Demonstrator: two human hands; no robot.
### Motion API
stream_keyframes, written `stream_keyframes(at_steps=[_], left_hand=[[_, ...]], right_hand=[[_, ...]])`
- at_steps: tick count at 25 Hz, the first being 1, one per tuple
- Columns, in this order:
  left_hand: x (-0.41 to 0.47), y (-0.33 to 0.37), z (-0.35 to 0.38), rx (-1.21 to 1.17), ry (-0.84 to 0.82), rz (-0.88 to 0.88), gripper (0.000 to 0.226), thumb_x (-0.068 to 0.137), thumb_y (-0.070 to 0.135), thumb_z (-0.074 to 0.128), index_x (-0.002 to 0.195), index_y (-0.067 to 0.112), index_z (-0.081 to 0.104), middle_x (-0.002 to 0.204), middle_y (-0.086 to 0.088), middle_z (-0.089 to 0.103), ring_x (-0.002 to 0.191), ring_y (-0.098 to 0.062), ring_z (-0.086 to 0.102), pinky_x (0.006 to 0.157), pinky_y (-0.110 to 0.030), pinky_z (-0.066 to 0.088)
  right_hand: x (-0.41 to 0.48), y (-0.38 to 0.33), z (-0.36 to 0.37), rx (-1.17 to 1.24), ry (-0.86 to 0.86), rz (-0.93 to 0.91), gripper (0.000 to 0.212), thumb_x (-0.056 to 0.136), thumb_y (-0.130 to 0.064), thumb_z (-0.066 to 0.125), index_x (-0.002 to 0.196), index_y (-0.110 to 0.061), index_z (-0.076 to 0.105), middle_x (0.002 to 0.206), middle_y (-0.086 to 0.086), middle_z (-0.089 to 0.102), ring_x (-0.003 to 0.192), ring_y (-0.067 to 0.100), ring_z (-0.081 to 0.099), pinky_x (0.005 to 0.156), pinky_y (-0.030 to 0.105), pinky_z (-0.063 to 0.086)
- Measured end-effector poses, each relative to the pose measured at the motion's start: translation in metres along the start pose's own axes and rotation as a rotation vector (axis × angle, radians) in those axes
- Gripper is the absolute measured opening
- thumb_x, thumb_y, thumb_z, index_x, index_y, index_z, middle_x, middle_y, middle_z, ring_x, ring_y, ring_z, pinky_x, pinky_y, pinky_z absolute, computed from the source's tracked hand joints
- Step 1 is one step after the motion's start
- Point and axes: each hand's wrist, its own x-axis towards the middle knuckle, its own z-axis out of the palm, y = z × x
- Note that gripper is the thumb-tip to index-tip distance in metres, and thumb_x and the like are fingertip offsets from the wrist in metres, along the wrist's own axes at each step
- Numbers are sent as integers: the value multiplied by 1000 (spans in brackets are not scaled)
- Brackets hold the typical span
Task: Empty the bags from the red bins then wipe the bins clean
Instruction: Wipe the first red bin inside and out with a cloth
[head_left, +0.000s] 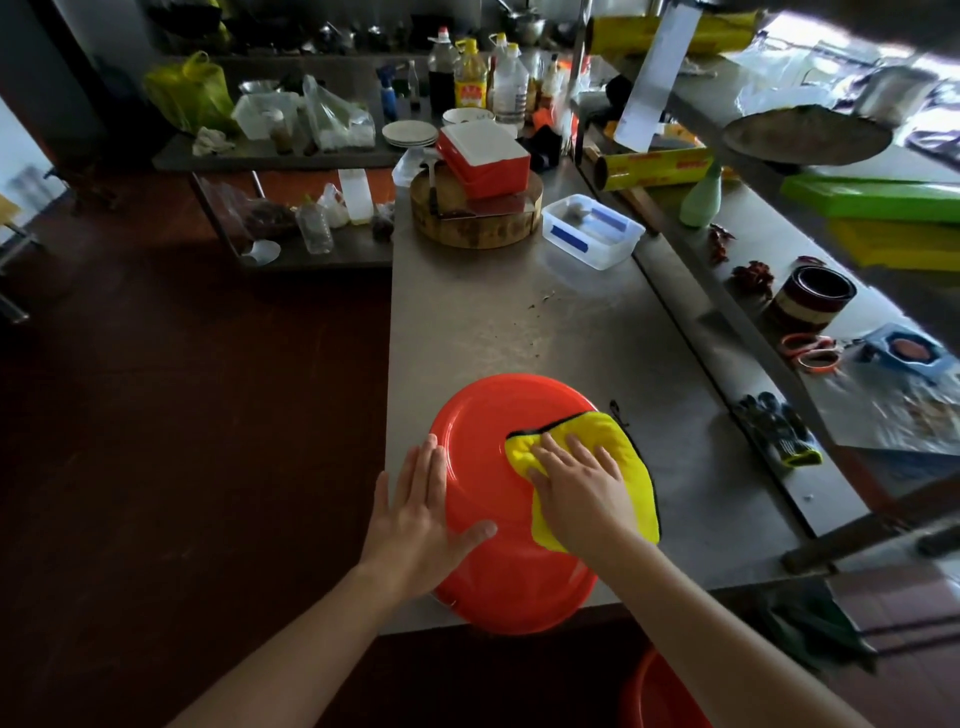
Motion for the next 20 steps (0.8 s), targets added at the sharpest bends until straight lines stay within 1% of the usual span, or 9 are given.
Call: stream_keyframes(at_steps=[3, 5, 6, 8, 10, 13, 16, 17, 20], left_hand=[[-1, -1, -4, -24, -25, 22, 116, 76, 96, 5, 147, 14, -38, 152, 2, -48, 146, -16, -34, 123, -53, -4], [-1, 0, -4, -42, -37, 21, 117, 75, 97, 5, 146, 16, -40, 151, 3, -50, 145, -16, -35, 123, -52, -5], [0, -1, -3, -49, -40, 18, 117, 74, 98, 5, 146, 17, -40, 151, 3, -50, 145, -15, -35, 123, -52, -6], [2, -1, -4, -76, -53, 9, 118, 73, 98, 6, 147, 18, -38, 152, 4, -48, 145, -14, -36, 123, -51, -8], [3, 0, -4, -76, -32, 3, 119, 74, 98, 9, 152, 17, -31, 157, 3, -41, 147, -14, -32, 123, -50, -6], [3, 1, -1, -42, 11, -4, 118, 76, 97, 8, 156, 14, -21, 162, 0, -30, 151, -17, -23, 124, -52, 1], [1, 0, 1, -8, 46, -10, 117, 78, 95, 8, 158, 11, -14, 165, -3, -21, 153, -20, -15, 122, -57, 10], [0, 1, 1, -4, 48, -8, 117, 79, 94, 8, 158, 11, -14, 165, -3, -21, 153, -20, -15, 122, -58, 10], [-1, 2, -1, -35, 8, -8, 115, 78, 95, 6, 153, 15, -27, 159, 2, -37, 149, -16, -27, 122, -58, 0]], right_hand=[[-37, 6, 9, -29, 70, -37, 55, 101, -52, 24, 132, -32, 64, 145, -12, 56, 139, 23, 50, 114, 49, 37], [-37, 13, 13, -34, 58, -25, 51, 101, -51, 29, 128, -32, 67, 139, -11, 61, 133, 23, 56, 109, 50, 43], [-30, 13, 12, -27, 47, -27, 50, 101, -52, 29, 131, -32, 64, 143, -11, 59, 136, 23, 53, 112, 50, 39], [-8, 11, 6, 0, 40, -19, 48, 105, -50, 29, 142, -31, 55, 154, -11, 46, 147, 23, 38, 120, 49, 25], [23, 12, 0, -2, 49, 12, 46, 108, -46, 31, 148, -29, 47, 161, -10, 35, 153, 21, 25, 123, 46, 15], [61, 13, -11, 6, 48, 37, 45, 109, -44, 30, 149, -28, 43, 164, -8, 29, 154, 17, 18, 124, 45, 13], [65, 14, -11, -20, 23, 24, 46, 109, -42, 29, 152, -27, 40, 165, -7, 26, 155, 17, 15, 124, 45, 11], [57, 15, -10, -18, 27, 23, 46, 109, -42, 29, 152, -27, 40, 165, -7, 26, 155, 18, 16, 124, 44, 10], [18, 21, -3, 10, 54, 15, 47, 109, -44, 30, 151, -27, 42, 163, -7, 31, 154, 19, 21, 124, 43, 10]])
